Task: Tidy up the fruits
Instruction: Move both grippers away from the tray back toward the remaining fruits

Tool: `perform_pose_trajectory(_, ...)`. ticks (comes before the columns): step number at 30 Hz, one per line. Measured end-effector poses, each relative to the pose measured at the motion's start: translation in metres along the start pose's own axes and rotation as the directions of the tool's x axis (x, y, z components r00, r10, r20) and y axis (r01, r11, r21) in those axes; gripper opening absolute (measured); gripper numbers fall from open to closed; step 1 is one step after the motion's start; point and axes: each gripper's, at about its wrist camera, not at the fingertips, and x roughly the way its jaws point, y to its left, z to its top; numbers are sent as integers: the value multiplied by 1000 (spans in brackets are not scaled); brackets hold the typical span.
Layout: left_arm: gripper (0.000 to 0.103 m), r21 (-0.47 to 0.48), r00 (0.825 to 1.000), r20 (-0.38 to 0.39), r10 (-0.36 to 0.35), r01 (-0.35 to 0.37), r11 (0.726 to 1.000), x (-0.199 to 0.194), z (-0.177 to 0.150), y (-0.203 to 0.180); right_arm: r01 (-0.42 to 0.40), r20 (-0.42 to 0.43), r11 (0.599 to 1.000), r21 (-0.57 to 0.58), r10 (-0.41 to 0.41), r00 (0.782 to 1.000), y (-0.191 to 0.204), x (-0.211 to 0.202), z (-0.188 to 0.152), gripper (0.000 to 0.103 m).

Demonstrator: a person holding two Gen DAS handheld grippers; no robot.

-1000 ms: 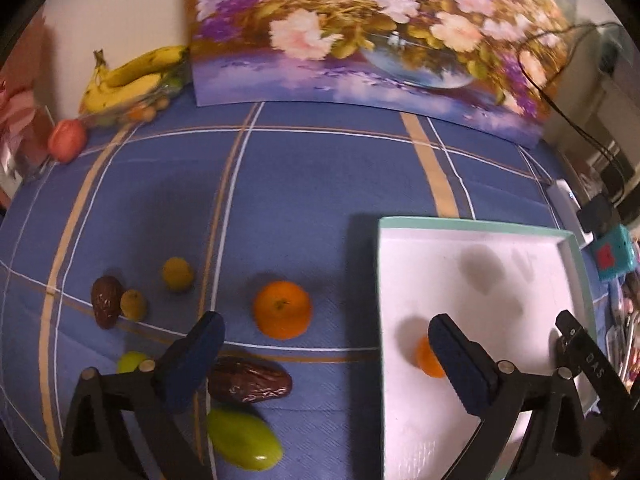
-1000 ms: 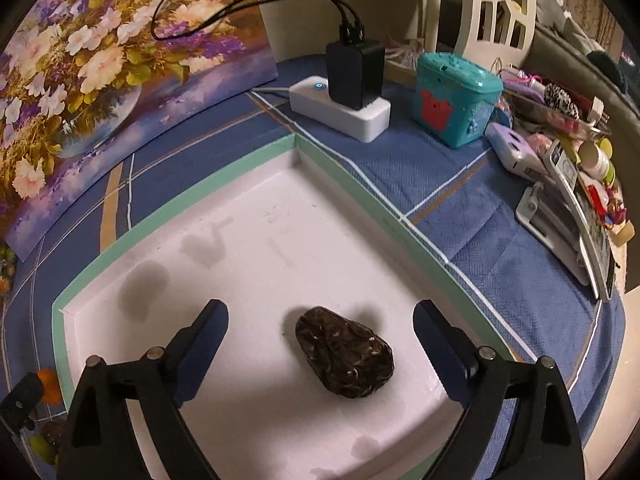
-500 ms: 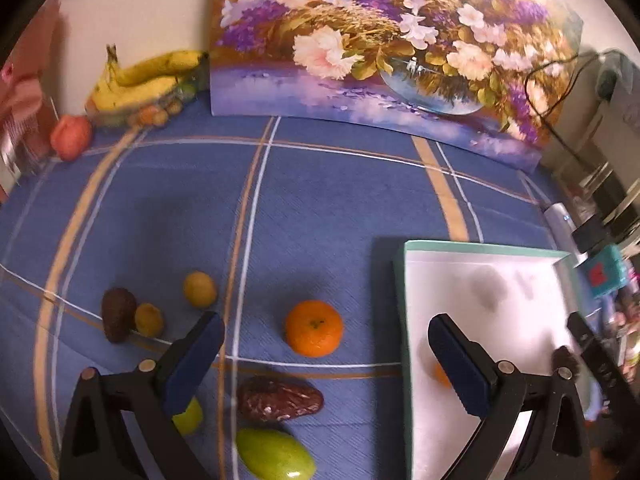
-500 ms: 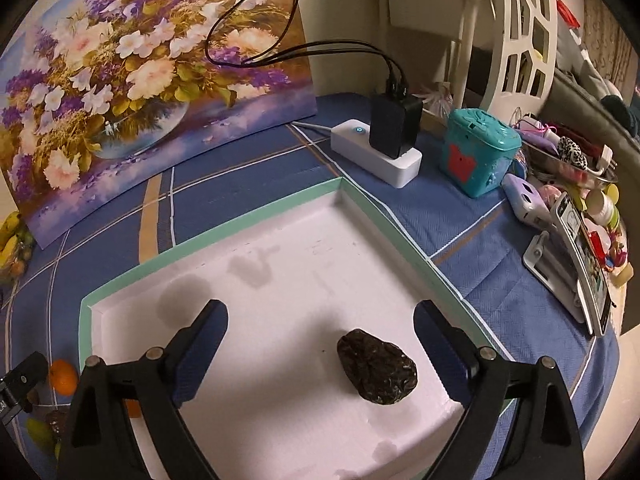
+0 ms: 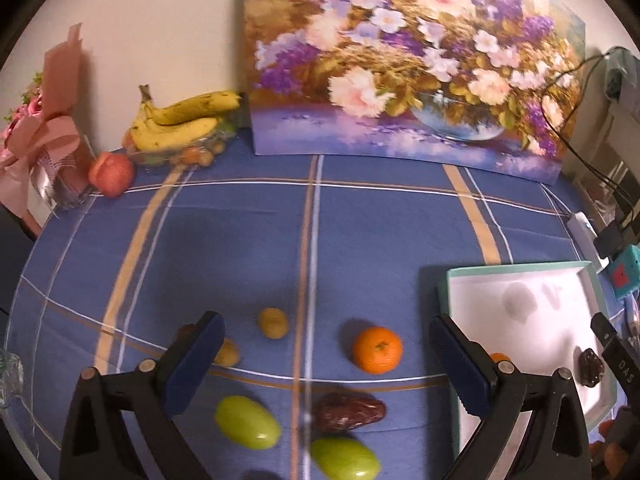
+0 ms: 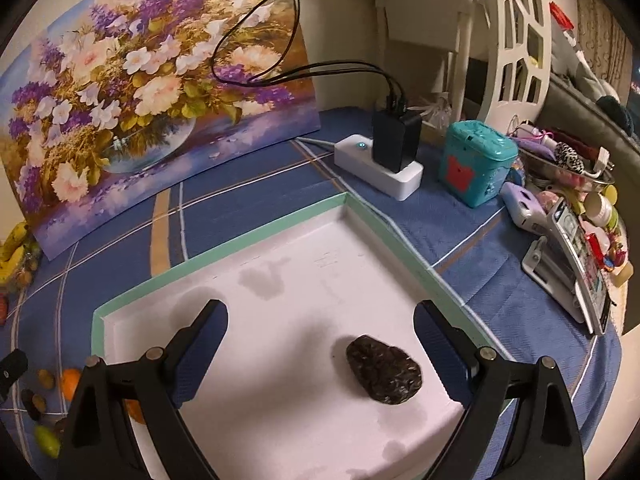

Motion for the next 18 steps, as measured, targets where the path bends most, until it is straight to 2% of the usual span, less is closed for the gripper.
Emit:
perform_pose_trajectory(5,103,-6,1000,-11,24,-24,1000,-8,5,27,-49,-20,999,-17,49,999,12,-8,0,94)
perform_pose_trajectory(8,103,-27,999,8,35,-35,999,-18,9,46,-91,-21,995,-32,90,996,20,-18,3,94)
perform_pose_trajectory(13,103,-50,998,56,15,-12,999,-38,13,76,-161,-10,985,-54,161,987,37,-37,7,94)
perform_pose_trajectory(18,103,-86,995,98,26,-17,996,-57,15,106,-212,5,969,-128,214,977,66,-60,7,94)
